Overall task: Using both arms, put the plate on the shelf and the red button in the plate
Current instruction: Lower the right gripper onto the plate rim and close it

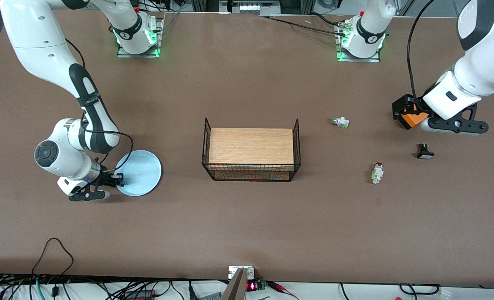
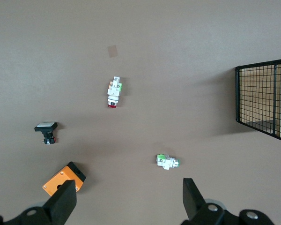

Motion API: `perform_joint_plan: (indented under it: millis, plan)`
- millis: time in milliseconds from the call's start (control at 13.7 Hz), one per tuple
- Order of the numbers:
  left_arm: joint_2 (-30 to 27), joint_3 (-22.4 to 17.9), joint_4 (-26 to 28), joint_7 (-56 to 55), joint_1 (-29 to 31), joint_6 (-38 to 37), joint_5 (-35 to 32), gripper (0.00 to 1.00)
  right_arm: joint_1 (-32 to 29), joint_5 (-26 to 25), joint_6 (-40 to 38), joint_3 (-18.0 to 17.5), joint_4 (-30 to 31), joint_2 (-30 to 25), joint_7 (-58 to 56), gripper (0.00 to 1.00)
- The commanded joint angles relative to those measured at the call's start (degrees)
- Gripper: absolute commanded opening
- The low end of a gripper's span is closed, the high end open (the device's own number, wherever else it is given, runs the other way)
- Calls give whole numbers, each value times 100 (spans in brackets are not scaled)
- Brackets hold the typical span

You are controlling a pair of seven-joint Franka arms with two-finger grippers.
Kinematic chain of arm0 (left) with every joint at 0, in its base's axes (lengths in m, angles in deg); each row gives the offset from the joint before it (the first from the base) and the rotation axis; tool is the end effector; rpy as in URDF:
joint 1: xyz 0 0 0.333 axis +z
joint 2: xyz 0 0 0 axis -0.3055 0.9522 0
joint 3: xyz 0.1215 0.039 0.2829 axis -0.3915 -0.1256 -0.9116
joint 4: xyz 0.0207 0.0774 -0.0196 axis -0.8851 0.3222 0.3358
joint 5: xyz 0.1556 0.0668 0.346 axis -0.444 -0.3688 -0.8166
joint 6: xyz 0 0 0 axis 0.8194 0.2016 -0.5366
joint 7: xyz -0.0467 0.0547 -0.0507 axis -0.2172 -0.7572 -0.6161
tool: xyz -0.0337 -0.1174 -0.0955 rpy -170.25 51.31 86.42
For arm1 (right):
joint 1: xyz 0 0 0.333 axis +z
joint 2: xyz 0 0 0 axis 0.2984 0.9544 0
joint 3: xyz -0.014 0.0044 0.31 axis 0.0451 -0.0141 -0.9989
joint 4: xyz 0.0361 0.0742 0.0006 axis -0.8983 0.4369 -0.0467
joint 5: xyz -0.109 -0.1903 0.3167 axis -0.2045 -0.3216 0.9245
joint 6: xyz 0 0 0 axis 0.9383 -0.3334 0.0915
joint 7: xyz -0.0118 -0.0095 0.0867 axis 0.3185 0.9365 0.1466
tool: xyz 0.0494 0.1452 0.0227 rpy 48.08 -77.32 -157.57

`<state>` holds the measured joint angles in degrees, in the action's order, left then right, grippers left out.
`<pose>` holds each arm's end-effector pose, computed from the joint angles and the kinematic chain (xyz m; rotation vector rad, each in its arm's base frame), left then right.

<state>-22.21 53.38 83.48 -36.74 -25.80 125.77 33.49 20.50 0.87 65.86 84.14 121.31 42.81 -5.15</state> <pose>0.5529 -0.0662 0.4902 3.1306 -0.1369 -0.0991 0.6659 0.0096 0.1345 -3.0877 -0.1199 -0.0887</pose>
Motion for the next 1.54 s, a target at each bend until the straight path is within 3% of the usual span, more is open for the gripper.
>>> perform_joint_plan:
  millis: [0,512,731,1462]
  plan:
    - [66,-13,-158,127,1,-128,168,100,-15,44,-101,19,99,-134,-15,32]
    - [66,-13,-157,135,18,-207,168,100,3,70,-444,72,55,-257,178,26]
    - [66,-13,-158,135,18,-225,168,100,3,70,-559,81,55,-257,161,7]
    - [66,-13,-158,135,10,-225,168,100,11,62,-559,81,64,-213,108,0]
